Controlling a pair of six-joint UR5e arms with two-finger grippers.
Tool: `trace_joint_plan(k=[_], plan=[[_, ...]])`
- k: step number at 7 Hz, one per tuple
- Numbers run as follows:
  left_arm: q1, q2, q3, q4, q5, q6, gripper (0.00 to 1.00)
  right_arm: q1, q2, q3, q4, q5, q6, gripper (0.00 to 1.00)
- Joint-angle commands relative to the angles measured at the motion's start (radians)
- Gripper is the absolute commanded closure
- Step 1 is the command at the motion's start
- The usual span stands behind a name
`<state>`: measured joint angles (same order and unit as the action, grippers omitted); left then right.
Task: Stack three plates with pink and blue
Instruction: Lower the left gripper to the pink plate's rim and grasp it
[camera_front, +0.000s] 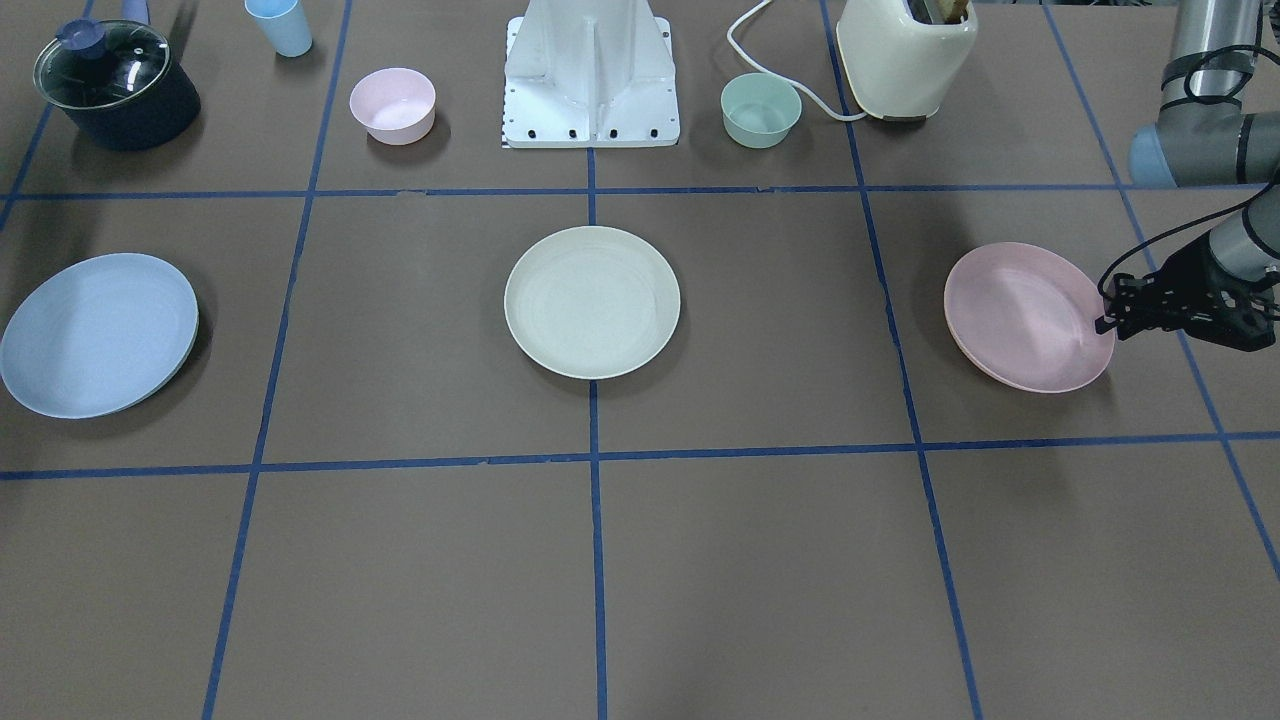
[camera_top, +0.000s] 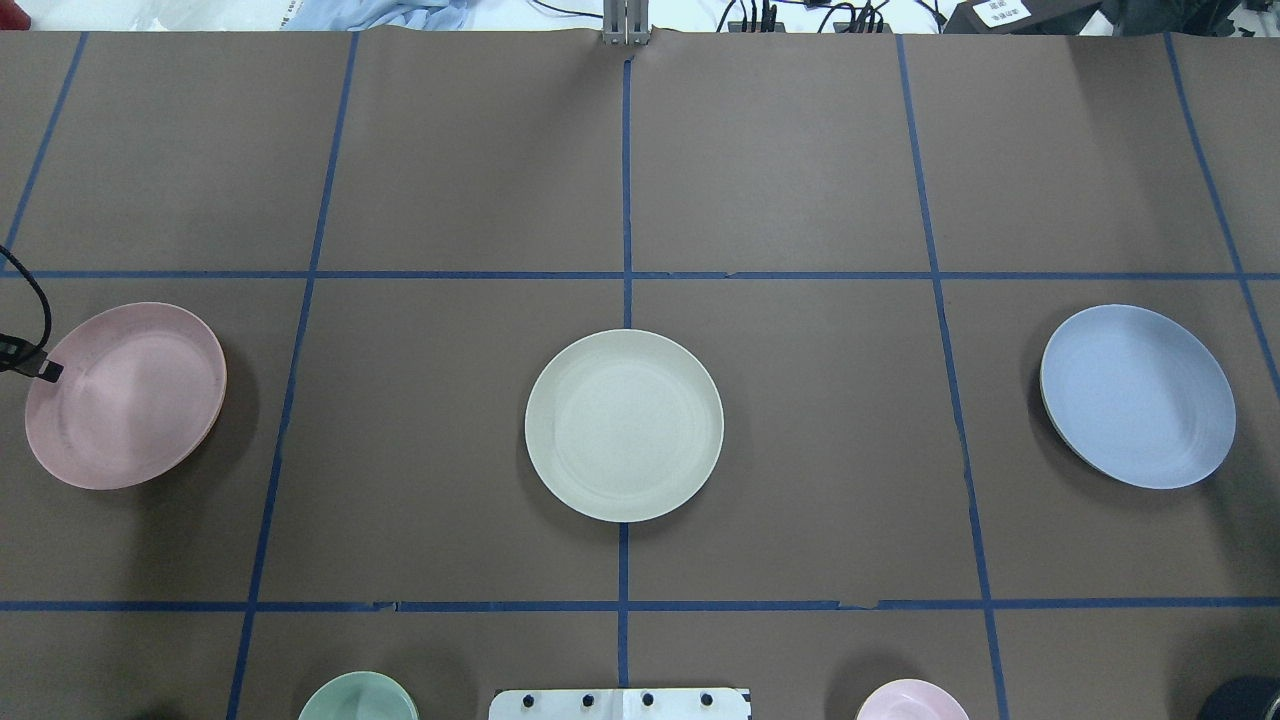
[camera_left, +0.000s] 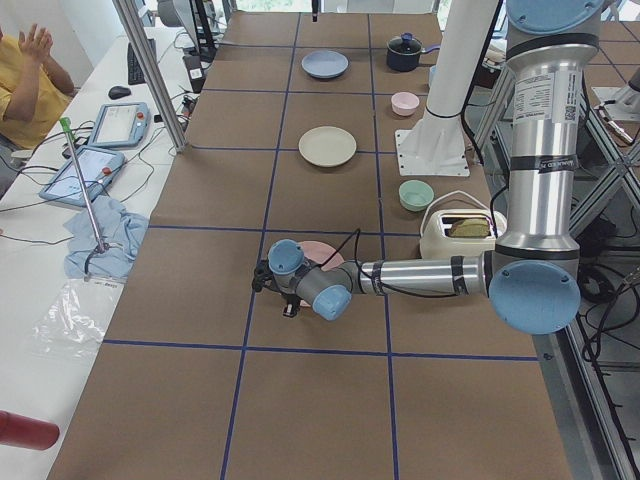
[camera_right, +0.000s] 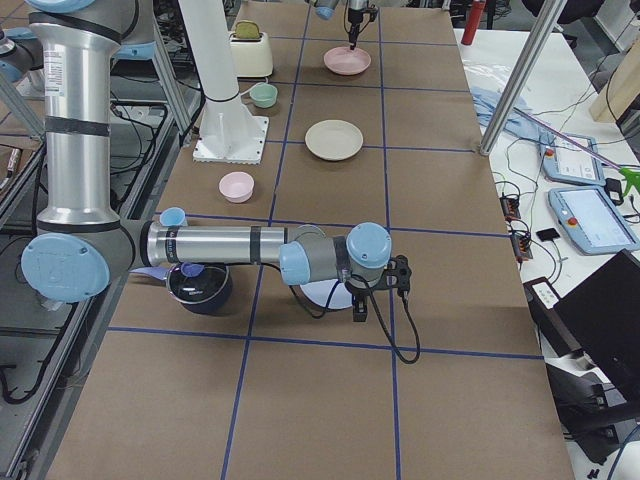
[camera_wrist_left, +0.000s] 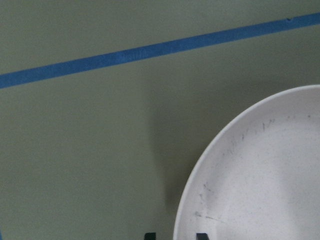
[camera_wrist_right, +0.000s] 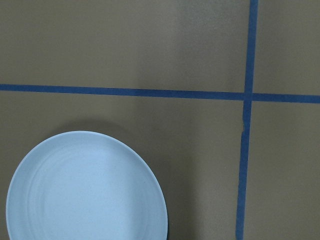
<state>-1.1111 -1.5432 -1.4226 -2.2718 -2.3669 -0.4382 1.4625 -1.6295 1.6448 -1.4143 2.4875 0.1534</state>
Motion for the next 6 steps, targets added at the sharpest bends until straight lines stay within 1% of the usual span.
trace_joint_plan(k=[1, 2, 3, 4, 6], plan=[[0.016, 0.000, 0.002, 0.000, 0.000, 0.001, 0.62, -0.002, 0.000, 0.000, 0.000, 0.004, 0.000, 0.00], [0.025, 0.000, 0.002, 0.000, 0.000, 0.001, 0.63, -0.004, 0.000, 0.000, 0.000, 0.004, 0.000, 0.00], [0.034, 0.000, 0.002, 0.000, 0.000, 0.001, 0.80, -0.005, -0.001, 0.000, 0.000, 0.004, 0.000, 0.00], [0.036, 0.000, 0.002, 0.000, 0.000, -0.004, 1.00, -0.005, 0.000, 0.000, 0.000, 0.004, 0.000, 0.00], [0.034, 0.002, -0.004, 0.002, -0.003, -0.034, 1.00, -0.005, 0.000, 0.000, 0.000, 0.004, 0.002, 0.00]])
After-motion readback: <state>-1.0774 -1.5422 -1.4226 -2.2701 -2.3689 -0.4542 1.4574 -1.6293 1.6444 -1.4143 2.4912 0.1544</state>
